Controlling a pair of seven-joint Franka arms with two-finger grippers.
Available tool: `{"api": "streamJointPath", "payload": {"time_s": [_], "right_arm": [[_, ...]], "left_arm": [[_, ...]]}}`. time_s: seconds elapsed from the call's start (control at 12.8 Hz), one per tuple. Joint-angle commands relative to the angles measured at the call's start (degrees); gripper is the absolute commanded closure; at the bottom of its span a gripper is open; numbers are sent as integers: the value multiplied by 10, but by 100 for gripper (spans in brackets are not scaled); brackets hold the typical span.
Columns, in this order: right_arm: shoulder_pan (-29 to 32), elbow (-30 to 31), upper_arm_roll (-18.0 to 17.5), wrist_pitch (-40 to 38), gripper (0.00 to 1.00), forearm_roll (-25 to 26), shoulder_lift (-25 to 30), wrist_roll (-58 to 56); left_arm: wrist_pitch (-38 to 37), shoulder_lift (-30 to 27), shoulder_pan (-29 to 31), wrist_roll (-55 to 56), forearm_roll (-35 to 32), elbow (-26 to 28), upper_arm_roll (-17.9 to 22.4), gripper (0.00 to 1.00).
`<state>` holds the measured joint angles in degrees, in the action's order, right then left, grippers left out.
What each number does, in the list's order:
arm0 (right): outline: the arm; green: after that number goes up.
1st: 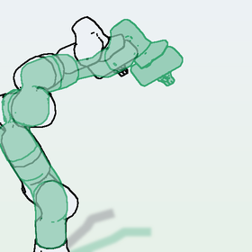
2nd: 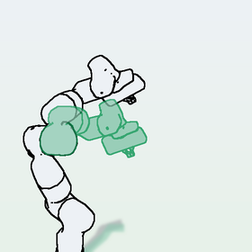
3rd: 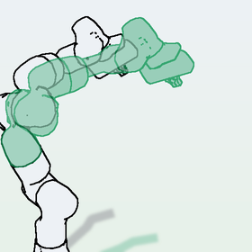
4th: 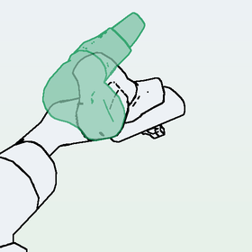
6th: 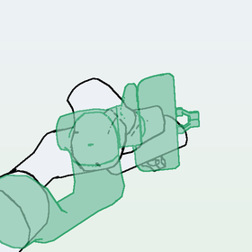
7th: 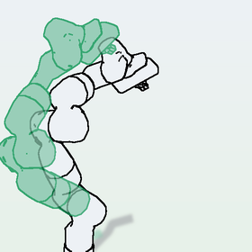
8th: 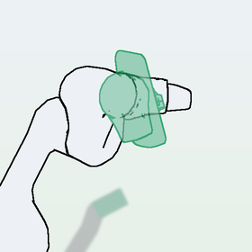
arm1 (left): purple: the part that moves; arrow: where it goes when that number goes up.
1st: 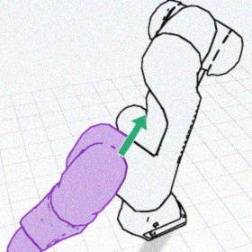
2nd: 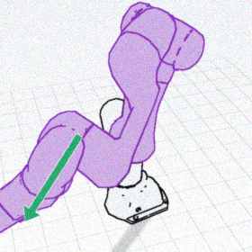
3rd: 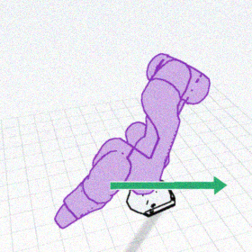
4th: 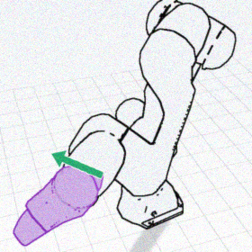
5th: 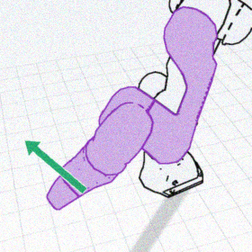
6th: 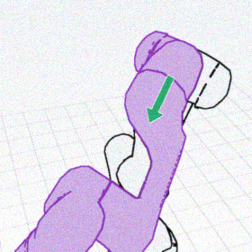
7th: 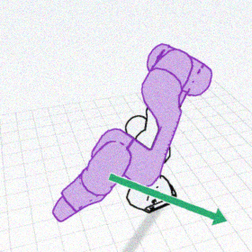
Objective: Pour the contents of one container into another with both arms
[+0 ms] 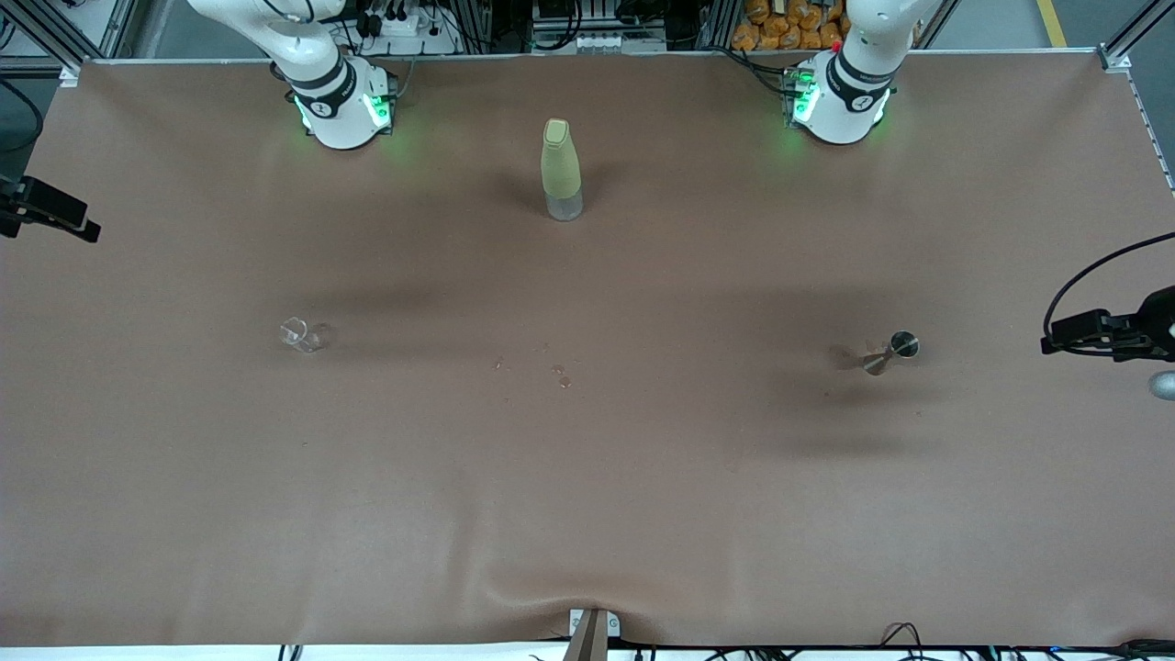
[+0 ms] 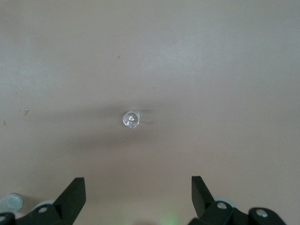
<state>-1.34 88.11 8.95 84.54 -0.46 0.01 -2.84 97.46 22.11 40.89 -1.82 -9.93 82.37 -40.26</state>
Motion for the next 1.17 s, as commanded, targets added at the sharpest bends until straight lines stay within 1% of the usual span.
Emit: {"api": "streamJointPath", "payload": {"time_s": [0.0, 0.16, 0.31, 0.47, 0.55, 0.7, 0.86, 0.94, 1.02, 1.09], "right_arm": [[-19, 21, 12, 28, 0, -2, 16, 4], [-21, 27, 12, 60, 0, -5, 17, -6], [-21, 26, 12, 62, 0, -12, 16, -8], [-17, 26, 13, 66, 0, -30, 16, -8], [-15, 26, 15, 66, 0, -40, 16, -8], [-15, 23, 17, 62, 0, -40, 16, -18], [-14, 20, 18, 59, 0, -38, 16, -37], [-11, 20, 18, 56, 0, -38, 15, -32], [-9, 20, 18, 57, 0, -38, 14, -31], [-9, 20, 17, 56, 0, -38, 13, -30]], "left_arm": [[-5, -13, -3, 54, -14, -2, -3, 0], [-2, -18, -3, 60, -14, -2, -5, 0], [-2, -19, -4, 116, -13, -3, -6, 0], [-1, -18, -5, 132, -12, -4, -3, 0], [-1, -19, -30, 138, -14, -4, 8, 0], [-1, -28, -90, 128, -6, -9, 79, 0], [-5, -35, -147, 136, 22, -22, 138, 0], [-8, -49, -183, 140, 41, -22, 184, 0], [-9, -65, -227, 140, 67, -21, 246, 0], [-10, -73, -261, 138, 91, -20, 298, 0]]}}
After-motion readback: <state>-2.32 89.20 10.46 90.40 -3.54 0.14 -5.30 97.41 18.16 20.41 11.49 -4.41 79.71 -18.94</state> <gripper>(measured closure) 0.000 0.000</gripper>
